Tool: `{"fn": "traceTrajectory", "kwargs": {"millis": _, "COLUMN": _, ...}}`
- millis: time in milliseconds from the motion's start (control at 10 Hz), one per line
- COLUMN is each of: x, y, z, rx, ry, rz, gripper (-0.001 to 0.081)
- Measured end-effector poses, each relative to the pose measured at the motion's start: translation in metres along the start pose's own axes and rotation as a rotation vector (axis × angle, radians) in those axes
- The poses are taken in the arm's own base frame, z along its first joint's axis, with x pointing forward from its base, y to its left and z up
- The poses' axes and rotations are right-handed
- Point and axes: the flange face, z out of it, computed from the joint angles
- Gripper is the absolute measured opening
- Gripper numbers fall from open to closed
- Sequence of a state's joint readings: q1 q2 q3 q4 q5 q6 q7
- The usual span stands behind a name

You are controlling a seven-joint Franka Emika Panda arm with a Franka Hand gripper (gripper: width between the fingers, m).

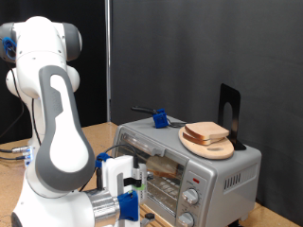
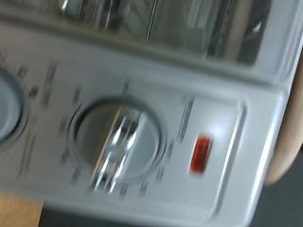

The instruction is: Make a piece of toast with the oven

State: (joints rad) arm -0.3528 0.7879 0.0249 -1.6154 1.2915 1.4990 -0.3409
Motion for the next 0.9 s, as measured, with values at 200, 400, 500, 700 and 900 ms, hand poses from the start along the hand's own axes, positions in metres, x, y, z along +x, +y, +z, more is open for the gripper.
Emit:
{"fn": "traceTrajectory", "kwargs": {"millis": 200, "x": 0.011, "y": -0.005, "z": -0.004, "rx": 0.039, "ry": 0.046, "rz": 0.017, "gripper": 0.0682}}
{"fn": "traceTrajectory", "kwargs": {"millis": 400, "x": 0.026, "y": -0.007, "z": -0.004, "rx": 0.060, "ry": 0.045, "rz": 0.051, "gripper": 0.0682}}
{"fn": "traceTrajectory", "kwargs": {"millis": 500, "x": 0.033, "y": -0.008, "z": -0.001, "rx": 0.066, "ry": 0.032, "rz": 0.074, "gripper": 0.0682}}
{"fn": "traceTrajectory", "kwargs": {"millis": 700, "x": 0.050, "y": -0.009, "z": 0.008, "rx": 0.069, "ry": 0.004, "rz": 0.110, "gripper": 0.0682}}
{"fn": "traceTrajectory", "kwargs": {"millis": 900, "x": 0.065, "y": -0.007, "z": 0.015, "rx": 0.055, "ry": -0.017, "rz": 0.136, "gripper": 0.0682}}
